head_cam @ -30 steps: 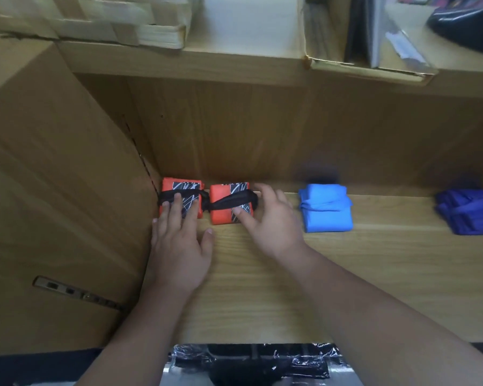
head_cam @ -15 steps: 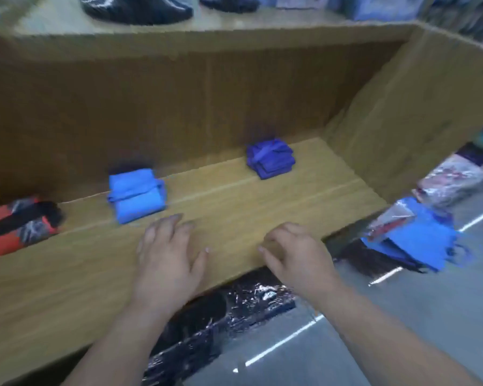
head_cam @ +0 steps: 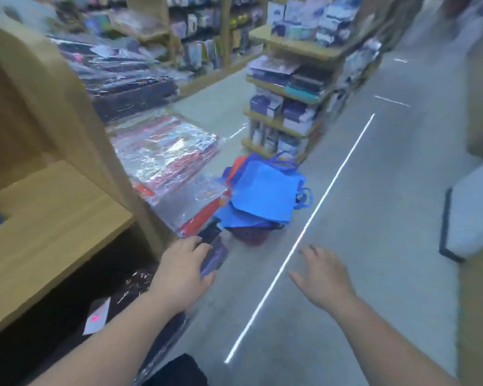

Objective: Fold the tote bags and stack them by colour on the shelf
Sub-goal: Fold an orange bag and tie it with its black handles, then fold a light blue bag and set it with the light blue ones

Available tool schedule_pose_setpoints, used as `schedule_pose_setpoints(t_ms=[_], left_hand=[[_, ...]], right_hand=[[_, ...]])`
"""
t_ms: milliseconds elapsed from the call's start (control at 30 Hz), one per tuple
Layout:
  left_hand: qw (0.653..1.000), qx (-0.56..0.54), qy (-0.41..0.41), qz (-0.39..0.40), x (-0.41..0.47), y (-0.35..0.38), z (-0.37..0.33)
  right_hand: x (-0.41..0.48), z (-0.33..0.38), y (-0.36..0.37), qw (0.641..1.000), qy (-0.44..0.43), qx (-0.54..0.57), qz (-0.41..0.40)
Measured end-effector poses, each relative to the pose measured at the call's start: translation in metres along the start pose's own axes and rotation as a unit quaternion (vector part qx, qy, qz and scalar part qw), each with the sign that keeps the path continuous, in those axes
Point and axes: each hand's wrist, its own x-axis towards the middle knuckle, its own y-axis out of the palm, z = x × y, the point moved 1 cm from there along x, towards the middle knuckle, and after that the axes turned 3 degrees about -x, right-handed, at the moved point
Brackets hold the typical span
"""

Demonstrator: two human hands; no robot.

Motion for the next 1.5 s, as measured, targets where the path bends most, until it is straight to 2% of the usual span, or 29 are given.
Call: schedule_pose_setpoints(t_ms=[133,267,367,467,667,767,867,1000,1133,1300,1400,1500], left_hand=[[0.995,0.010,-0.008,0.100,0.098,0.038,-0.042],[0.984,0.046,-0.011,0.170,0.201,0.078,-0.059],[0.980,0.069,-0.009,0.185,0.289,0.103,-0.062],[0.974,0.042,-0.038,0.219,0.369,0.123,-0.060],[0.959,0.012,-0.105,0.261,0.469,0.126,-0.058],[0.952,-0.006,-0.154,0.263,0.503,0.132,-0.055],[0.936,-0.041,-0.238,0.258,0.534,0.153,-0.045],[0.894,-0.062,-0.369,0.246,0.559,0.192,-0.037],[0.828,-0.112,-0.497,0.232,0.567,0.235,-0.052],[0.749,-0.167,-0.603,0.217,0.568,0.287,-0.068],[0.725,-0.173,-0.627,0.226,0.567,0.327,-0.068],[0.682,-0.220,-0.664,0.213,0.568,0.367,-0.065]], right_hand=[[0.045,-0.066,0.013,0.997,0.059,0.035,0.040],[0.125,-0.113,0.021,0.995,0.063,0.015,0.077],[0.205,-0.139,0.022,0.993,0.061,-0.011,0.100],[0.281,-0.158,0.023,0.989,0.065,-0.015,0.133],[0.419,-0.175,0.008,0.980,0.027,-0.009,0.197],[0.487,-0.178,0.010,0.975,-0.003,0.013,0.222],[0.566,-0.184,0.029,0.965,-0.060,-0.003,0.254],[0.671,-0.183,0.077,0.937,-0.163,-0.048,0.305],[0.753,-0.173,0.121,0.898,-0.248,-0.089,0.353],[0.817,-0.148,0.186,0.872,-0.261,-0.092,0.405],[0.839,-0.138,0.225,0.875,-0.248,-0.089,0.407],[0.851,-0.134,0.261,0.884,-0.226,-0.089,0.399]])
